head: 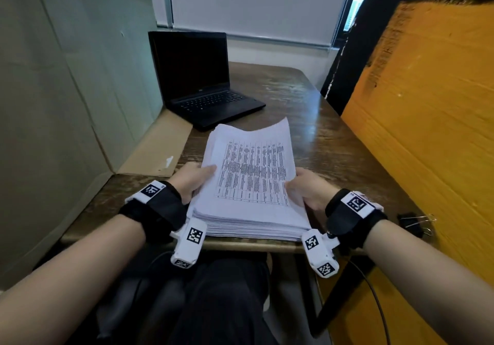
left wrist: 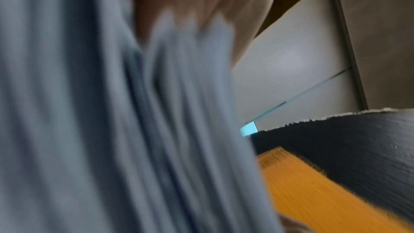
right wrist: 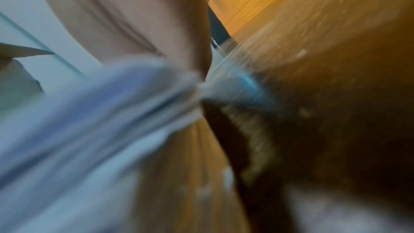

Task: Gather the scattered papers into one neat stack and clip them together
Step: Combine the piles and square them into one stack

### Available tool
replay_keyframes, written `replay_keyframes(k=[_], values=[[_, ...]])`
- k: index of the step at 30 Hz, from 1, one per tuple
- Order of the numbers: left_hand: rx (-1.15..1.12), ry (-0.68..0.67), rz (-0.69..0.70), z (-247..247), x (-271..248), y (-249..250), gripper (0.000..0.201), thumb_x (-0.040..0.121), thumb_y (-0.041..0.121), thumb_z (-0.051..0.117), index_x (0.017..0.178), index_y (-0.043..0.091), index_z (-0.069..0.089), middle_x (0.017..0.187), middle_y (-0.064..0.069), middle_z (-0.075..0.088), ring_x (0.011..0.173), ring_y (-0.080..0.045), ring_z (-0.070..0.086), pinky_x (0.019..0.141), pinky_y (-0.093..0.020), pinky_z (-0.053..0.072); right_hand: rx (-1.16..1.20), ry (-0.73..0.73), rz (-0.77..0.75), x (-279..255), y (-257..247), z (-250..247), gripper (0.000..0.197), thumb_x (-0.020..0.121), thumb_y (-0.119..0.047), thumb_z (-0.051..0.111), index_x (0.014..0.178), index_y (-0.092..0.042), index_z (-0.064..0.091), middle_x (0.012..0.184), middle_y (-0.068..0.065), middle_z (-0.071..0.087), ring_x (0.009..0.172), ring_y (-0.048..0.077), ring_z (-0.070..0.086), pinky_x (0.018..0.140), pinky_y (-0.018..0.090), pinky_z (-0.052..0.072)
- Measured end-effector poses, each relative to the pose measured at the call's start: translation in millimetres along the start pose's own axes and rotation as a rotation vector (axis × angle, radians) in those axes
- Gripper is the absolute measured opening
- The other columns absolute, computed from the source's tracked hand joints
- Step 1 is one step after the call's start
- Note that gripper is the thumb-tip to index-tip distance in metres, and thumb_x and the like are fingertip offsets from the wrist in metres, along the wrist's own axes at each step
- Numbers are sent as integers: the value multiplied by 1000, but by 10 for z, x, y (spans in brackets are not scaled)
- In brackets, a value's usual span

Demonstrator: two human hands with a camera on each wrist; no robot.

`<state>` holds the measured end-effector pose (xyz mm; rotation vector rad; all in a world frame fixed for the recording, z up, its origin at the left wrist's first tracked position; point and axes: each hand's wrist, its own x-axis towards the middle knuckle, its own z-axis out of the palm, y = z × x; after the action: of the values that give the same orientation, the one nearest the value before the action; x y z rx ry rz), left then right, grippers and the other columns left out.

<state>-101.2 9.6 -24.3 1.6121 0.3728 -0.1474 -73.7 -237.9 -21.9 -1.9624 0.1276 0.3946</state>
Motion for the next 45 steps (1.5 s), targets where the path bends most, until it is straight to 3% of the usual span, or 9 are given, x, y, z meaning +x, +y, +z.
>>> replay_keyframes(k=[4,9,13,17,21,28,33,37,45], values=[[33,-7,26,14,-17,-7,37,91,-7,53,125,-1,43,109,-16,61,95,-29,61,81,-41,52,-118,-87,-12,65,66,19,73,64,8,54,135,-5,43,130,18,57,111,36,58,92,47,53],[-139,-55,227,16,-166,50,50,91,-13,46,135,9,36,110,-17,61,87,-24,63,76,-39,55,216,15,-28,-12,-36,-264,72,50,-28,91,112,-3,63,123,9,58,110,29,57,95,44,48],[-146,-79,500,187,-323,433,27,97,10,48,121,22,46,113,-8,60,96,-24,62,87,-46,54,442,28,-243,-306,-538,-316,36,86,-13,70,120,-10,61,135,11,57,121,28,57,105,47,44],[12,250,861,421,-423,944,32,100,16,41,130,4,42,111,3,53,108,-17,56,86,-6,41,258,324,-725,-550,-1104,-339,43,94,-24,60,132,-17,44,131,-1,58,119,13,57,106,38,45],[-22,353,1059,481,-511,1214,39,102,11,39,135,-7,31,109,22,45,95,31,46,81,8,31,183,441,-935,-684,-1268,-472,40,98,-22,54,134,-16,38,121,-15,55,112,-8,53,101,17,42],[-208,35,540,442,-194,650,55,79,48,65,127,22,56,122,6,64,114,-11,60,103,-38,45,238,124,-702,-465,-639,-400,61,85,-21,71,139,-15,43,133,1,60,122,14,58,107,46,43],[-261,22,335,498,-206,698,91,67,64,72,138,13,47,136,-5,56,125,-20,53,109,-45,38,156,411,-730,-423,-772,-341,28,87,-33,69,111,-23,62,110,-3,70,103,11,66,95,40,52],[-261,76,154,386,57,425,68,72,50,76,120,5,60,101,-8,71,77,-15,69,61,-22,54,450,497,-689,-302,-721,-447,29,84,-27,72,110,-16,65,110,4,72,103,19,68,95,44,52],[-618,-244,32,585,-264,316,30,99,6,43,129,5,50,124,-11,60,96,-22,61,94,-38,43,977,376,-340,-182,-222,-359,39,95,-9,57,134,-11,51,123,8,66,110,27,65,88,43,56]])
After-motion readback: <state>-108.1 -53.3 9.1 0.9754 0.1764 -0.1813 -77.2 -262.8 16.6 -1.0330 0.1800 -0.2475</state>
